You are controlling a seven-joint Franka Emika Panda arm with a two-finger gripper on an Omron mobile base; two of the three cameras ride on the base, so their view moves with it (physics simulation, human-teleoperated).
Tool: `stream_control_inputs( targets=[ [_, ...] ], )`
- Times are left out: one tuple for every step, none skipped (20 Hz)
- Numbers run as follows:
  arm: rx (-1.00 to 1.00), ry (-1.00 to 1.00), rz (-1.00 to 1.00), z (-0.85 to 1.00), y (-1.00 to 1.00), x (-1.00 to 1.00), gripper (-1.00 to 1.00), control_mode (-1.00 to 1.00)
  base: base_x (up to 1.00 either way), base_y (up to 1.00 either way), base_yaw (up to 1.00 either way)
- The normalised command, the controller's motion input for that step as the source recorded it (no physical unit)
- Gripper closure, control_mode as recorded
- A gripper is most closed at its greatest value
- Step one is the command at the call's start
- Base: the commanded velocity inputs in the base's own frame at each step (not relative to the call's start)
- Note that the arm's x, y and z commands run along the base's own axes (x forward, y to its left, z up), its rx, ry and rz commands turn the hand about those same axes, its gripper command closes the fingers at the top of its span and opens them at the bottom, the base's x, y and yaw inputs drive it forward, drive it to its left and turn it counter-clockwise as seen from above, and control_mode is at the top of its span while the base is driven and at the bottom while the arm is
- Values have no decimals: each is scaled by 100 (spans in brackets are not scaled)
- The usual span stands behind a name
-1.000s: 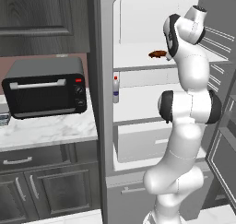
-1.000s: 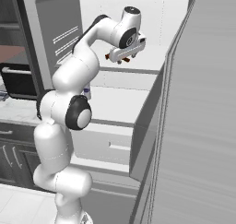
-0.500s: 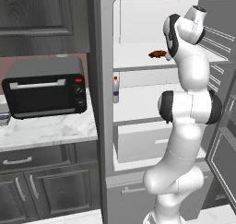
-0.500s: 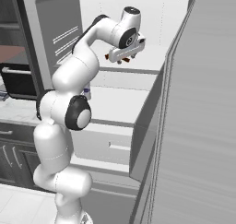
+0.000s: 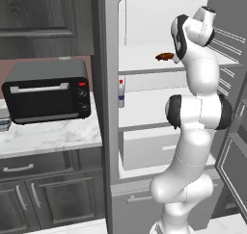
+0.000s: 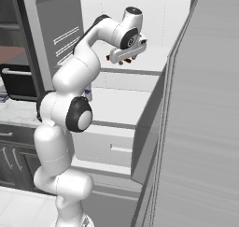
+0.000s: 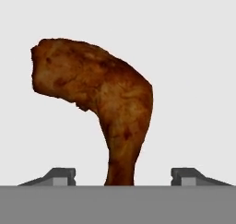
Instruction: Take the chicken drumstick from the fridge and place it on the digital scale on the counter by the fridge. Wait a few seconds for a reading, then move it to the plate on the dining counter.
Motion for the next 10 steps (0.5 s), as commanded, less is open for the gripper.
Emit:
stream_control_inputs(
  targets=[
    [0, 0, 0, -26, 6, -5, 100, -100, 0, 0, 0],
    [0, 0, 0, -22, 3, -6, 100, -100, 0, 0, 0],
    [0, 0, 0, -21, 1, -6, 100, -100, 0, 0, 0],
    [0, 0, 0, -19, 0, -5, 100, -100, 0, 0, 0],
    [0, 0, 0, -18, 0, -6, 100, -100, 0, 0, 0],
    [0, 0, 0, -19, 0, -7, 100, -100, 0, 0, 0],
    [0, 0, 0, -19, 0, -10, 100, -100, 0, 0, 0],
    [0, 0, 0, -16, 0, -8, 100, -100, 0, 0, 0],
    [0, 0, 0, -14, 0, -8, 100, -100, 0, 0, 0],
    [0, 0, 0, -14, 0, -9, 100, -100, 0, 0, 0]
  ],
)
